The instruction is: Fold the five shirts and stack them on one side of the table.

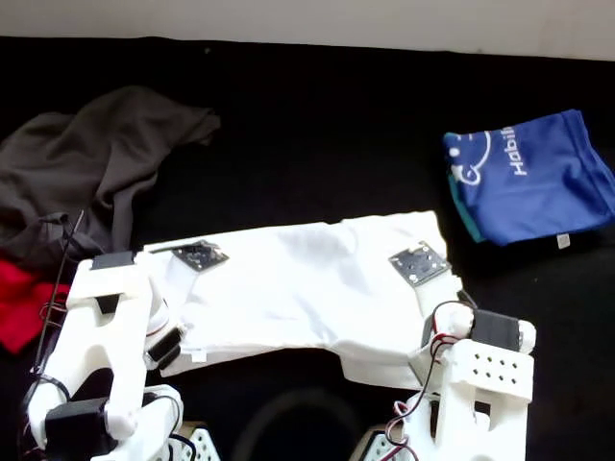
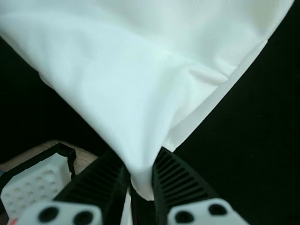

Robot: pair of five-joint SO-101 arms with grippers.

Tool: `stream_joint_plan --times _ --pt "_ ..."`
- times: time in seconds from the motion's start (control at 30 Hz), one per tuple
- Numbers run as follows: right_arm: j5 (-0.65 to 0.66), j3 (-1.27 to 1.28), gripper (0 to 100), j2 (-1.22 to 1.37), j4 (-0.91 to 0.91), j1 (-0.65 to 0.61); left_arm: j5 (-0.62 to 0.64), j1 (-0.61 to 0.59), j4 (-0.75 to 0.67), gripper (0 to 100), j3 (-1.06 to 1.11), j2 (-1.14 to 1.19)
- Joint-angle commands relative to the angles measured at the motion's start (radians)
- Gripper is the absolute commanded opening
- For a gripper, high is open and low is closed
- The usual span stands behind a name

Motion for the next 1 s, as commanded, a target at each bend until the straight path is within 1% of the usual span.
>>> stream_joint_plan --times 0.0,0.07,0.17,0.33,0.37,0.43,0.5,0.6,0.7,0.83,0.97 --pt "0.011 0.002 0.5 -0.007 -0.005 0.005 -0.009 0.041 -0.043 1 0.044 -0.018" --pt "0.011 0.002 0.9 -0.007 -0.004 0.005 -0.006 0.044 -0.075 1 0.058 -0.018" --pt "0.009 -0.001 2.6 -0.007 0.002 0.005 -0.006 0.042 -0.081 1 0.056 -0.022" --pt "0.009 -0.007 19.0 -0.013 0.002 0.005 -0.006 0.041 -0.083 1 0.053 -0.025" --pt "0.009 -0.008 20.7 -0.013 -0.001 0.005 -0.006 0.041 -0.083 2 0.05 -0.025" --pt "0.009 -0.025 20.9 -0.013 -0.004 0.005 -0.005 0.033 -0.075 7 0.024 -0.025" --pt "0.009 -0.065 20.9 -0.013 0.004 0.005 -0.005 -0.002 -0.061 12 -0.021 -0.025" --pt "-0.048 -0.15 20.9 -0.01 0.004 0.004 -0.011 -0.067 -0.008 17 -0.13 -0.025" --pt "-0.112 -0.255 20.9 -0.005 0.002 0.004 -0.012 -0.11 0.075 17 -0.268 -0.025" --pt "-0.198 -0.398 20.9 -0.005 -0.004 -0.016 -0.012 -0.116 0.21 17 -0.453 -0.025" --pt "-0.239 -0.472 20.9 -0.004 -0.004 -0.091 -0.012 -0.114 0.276 17 -0.573 -0.019"
